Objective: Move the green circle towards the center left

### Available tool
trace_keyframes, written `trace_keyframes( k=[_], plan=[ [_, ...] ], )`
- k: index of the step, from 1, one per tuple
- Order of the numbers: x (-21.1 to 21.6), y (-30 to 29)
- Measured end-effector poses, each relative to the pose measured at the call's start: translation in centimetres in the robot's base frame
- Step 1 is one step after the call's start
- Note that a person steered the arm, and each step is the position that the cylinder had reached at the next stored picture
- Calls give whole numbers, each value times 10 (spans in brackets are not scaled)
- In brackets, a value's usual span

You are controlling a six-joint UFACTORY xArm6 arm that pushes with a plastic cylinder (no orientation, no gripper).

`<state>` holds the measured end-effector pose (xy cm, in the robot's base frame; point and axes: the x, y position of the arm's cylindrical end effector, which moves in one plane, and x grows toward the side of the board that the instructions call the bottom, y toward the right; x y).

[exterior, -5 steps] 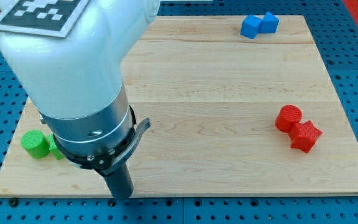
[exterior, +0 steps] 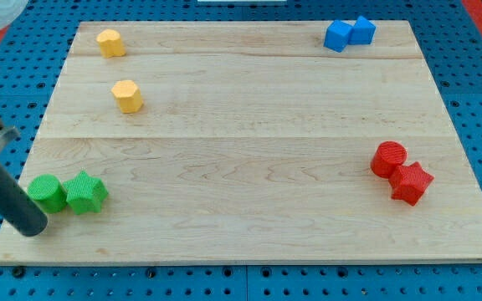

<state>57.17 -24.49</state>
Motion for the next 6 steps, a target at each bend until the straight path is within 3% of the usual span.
trace_keyframes(
  k=[2, 4, 6],
  plan=[
    [-65, 26],
    [-58, -21],
    [-136, 52]
  ],
)
